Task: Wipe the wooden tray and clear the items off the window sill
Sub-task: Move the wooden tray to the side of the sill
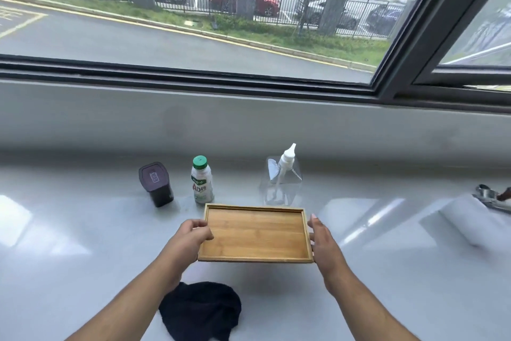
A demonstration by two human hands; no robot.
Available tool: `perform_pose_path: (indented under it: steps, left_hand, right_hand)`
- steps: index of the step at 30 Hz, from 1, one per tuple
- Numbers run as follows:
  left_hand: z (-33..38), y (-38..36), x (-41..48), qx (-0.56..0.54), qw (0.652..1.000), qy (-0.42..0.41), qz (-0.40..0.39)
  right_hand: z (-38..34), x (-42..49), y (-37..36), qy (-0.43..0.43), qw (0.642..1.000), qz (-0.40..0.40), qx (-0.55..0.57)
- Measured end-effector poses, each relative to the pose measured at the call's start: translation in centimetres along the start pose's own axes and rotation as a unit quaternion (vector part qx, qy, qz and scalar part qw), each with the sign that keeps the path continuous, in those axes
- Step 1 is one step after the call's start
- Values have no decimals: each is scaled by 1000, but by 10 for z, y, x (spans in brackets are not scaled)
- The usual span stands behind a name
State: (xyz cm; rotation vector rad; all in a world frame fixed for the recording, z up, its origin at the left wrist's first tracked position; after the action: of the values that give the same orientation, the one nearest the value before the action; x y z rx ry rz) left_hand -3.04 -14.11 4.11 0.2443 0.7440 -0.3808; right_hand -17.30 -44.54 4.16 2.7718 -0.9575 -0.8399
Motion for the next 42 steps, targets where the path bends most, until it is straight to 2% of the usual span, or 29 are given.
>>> perform_pose_path:
  steps: [6, 16, 29, 37, 42]
  left_hand:
    - [16, -75, -16, 20, 997, -21, -76]
    - [48, -188, -19, 70, 992, -22, -107]
    - [86, -363, 83, 74, 996, 37, -41]
    - [126, -408, 166, 72, 997, 38, 17]
    - [144, -427, 213, 92, 995, 29, 35]
  right_hand:
    - [1, -38, 81, 15, 996, 78, 29]
    - [0, -21, 190, 27, 992, 118, 40]
    - [12, 189, 311, 22, 997, 69, -38]
    - [1, 298, 328, -6, 999, 35, -2]
    - [-7, 351, 330, -9, 1000, 21, -18]
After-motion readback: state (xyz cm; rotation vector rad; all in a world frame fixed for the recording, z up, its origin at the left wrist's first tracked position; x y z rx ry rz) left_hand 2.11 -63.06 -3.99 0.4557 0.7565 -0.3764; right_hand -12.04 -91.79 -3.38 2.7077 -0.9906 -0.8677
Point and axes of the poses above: each hand's wrist, its own x-axis towards the middle knuckle, its own y-axis out of the back of the hand, z = x × y, the point moved 8 cm from there along x, towards the middle knuckle, and after that the axes turned 3 degrees about y, right-handed, at the moved point
